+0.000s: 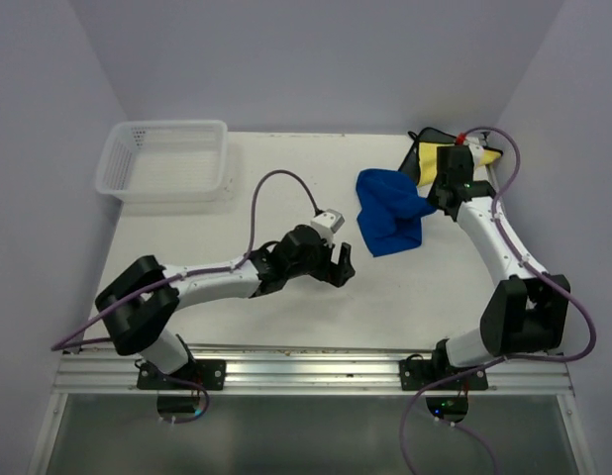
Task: Roll the towels
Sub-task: Move the towel to the center of the board
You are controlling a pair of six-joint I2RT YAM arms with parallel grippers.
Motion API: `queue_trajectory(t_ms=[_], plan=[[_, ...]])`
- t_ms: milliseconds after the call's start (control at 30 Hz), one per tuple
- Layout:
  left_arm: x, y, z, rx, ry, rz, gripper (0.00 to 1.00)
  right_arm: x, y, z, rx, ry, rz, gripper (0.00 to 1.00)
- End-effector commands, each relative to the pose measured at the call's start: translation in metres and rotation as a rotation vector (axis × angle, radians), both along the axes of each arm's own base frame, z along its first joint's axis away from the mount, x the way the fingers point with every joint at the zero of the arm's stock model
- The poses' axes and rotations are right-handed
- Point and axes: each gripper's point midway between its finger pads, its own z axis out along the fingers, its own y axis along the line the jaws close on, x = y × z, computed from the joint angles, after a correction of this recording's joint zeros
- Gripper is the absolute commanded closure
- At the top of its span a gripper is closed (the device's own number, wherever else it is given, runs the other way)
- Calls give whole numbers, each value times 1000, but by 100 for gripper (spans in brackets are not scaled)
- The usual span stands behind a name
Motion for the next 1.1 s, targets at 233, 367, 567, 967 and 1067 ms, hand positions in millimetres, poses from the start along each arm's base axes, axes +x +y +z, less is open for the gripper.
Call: queue_trajectory(t_ms=[233, 367, 567, 967, 1067], plan=[[58, -79, -2, -8, -117, 146, 17, -10, -34, 5, 164, -117, -129, 100], [80, -103, -3, 6, -127, 179, 17, -12, -37, -8, 176, -106, -142, 100], [91, -115, -51, 116, -35, 223, 26, -12, -38, -22, 204, -86, -149, 100], [87, -120, -93, 172, -11, 202, 44, -10, -40, -32, 242, -80, -154, 100], [84, -120, -101, 224, 0, 201, 51, -13, -43, -35, 231, -73, -168, 100]])
